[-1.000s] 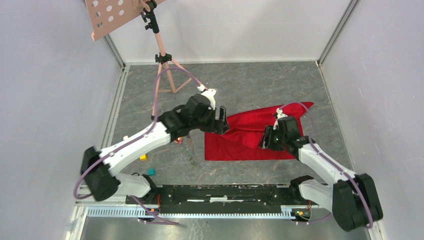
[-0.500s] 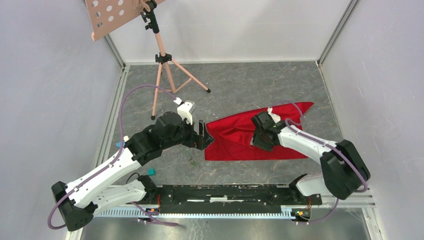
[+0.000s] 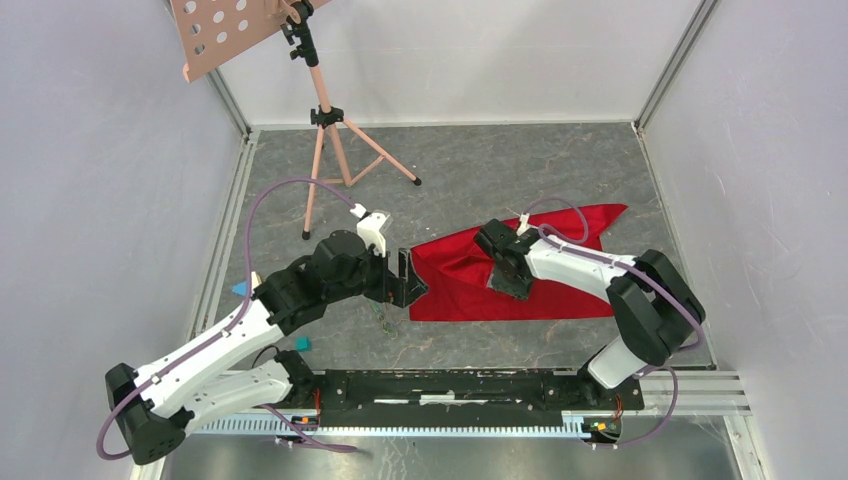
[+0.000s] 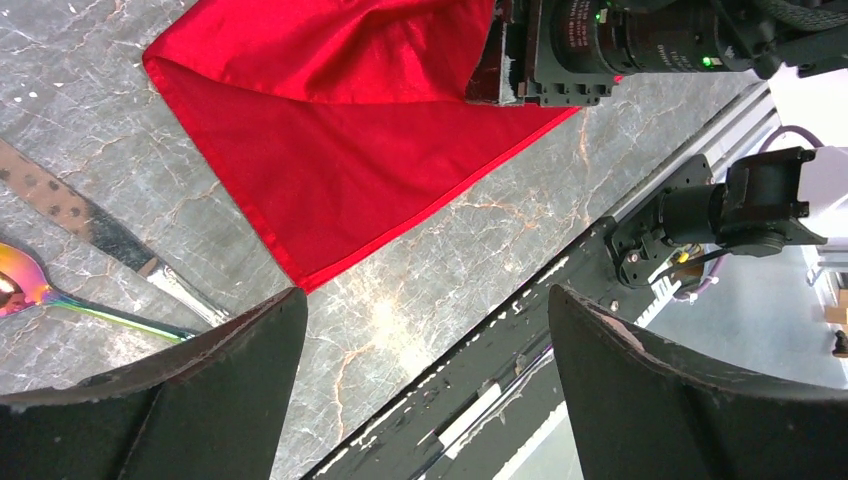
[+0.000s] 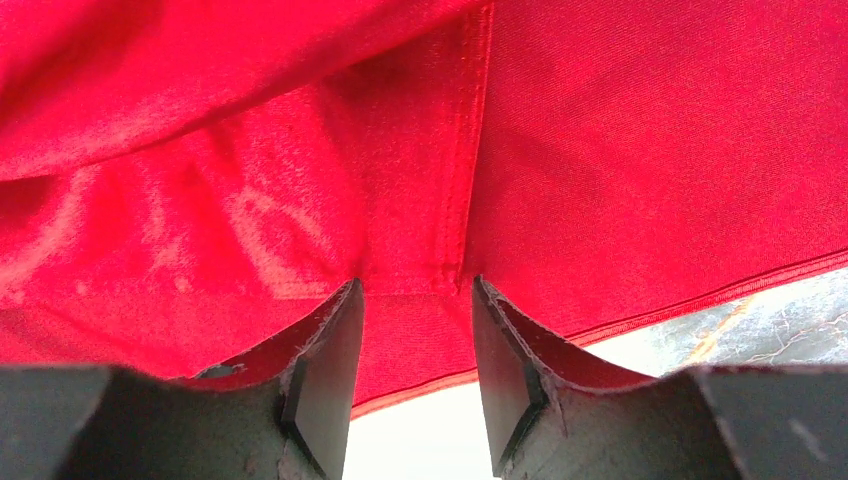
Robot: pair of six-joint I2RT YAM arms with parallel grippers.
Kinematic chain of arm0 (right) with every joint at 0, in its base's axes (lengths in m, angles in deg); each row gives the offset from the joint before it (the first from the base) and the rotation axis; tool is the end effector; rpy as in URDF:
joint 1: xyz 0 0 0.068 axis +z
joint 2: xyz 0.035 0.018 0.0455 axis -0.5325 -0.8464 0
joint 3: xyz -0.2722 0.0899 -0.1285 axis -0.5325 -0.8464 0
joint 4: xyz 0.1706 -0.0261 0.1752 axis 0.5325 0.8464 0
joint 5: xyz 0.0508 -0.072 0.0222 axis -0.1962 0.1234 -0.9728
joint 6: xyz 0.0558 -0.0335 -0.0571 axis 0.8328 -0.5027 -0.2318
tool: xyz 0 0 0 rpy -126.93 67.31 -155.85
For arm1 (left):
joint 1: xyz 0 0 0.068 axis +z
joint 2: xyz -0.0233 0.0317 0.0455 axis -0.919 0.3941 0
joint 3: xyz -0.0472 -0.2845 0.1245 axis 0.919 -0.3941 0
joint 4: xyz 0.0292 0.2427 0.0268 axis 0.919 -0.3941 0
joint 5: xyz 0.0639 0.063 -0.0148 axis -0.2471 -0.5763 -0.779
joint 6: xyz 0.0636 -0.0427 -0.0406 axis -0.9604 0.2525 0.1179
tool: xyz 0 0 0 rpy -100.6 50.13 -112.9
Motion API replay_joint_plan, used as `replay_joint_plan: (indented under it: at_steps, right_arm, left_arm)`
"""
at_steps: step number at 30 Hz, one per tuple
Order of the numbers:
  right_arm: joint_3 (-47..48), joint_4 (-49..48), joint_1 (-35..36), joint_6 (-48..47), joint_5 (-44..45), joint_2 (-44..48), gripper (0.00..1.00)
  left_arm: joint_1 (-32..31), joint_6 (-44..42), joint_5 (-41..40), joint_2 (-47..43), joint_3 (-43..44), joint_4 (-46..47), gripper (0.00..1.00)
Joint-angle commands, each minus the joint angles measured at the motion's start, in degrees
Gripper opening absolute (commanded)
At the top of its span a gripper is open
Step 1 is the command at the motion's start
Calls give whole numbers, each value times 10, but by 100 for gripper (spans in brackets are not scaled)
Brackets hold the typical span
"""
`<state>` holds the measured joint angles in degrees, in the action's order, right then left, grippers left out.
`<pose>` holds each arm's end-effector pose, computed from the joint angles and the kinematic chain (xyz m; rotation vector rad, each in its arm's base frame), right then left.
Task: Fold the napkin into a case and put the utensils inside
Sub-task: Smooth out the napkin at the center of the board.
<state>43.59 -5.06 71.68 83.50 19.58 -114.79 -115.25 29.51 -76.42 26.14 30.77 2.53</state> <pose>0.2189 0.1487 0.1825 0.6472 2.6980 -0.0776 0.1188 -0.1395 0.3153 0.3792 2.2157 -0.8395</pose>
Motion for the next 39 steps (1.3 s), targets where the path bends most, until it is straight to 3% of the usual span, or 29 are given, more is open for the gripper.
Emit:
replay_joint_plan:
  at_steps: [1,4,8,11,17,25,32,36,39]
  right_arm:
    - [10,9,3,31,20,-12,50]
    - [-6,-12,3,32,22,-12,50]
    - [-10,-29,3,32,18,-18,37]
    - [4,-17,3,28,31,-11,29]
    - [26,-12,3,5,56,18,0]
    - [94,-93,-4,-142,110,18,0]
    - [167,-351,-50,-368,107,-53,0]
    - [218,-558,-80,-511,-22,-152,1]
    - [325,-597,-98,-533,-139,-266,1]
  left_arm:
    - [1,29,22,6,-2,30,96]
    - [1,29,21,11,-5,39,96]
    - [1,46,23,50,-7,61,95]
    - [1,78,29,84,-17,92,87]
    - [1,154,64,151,-58,207,72]
    - [2,168,63,274,-50,253,61]
    - [2,198,23,258,-86,258,56]
    - [1,218,-24,200,-96,215,55]
    - [1,230,-75,161,-98,173,56]
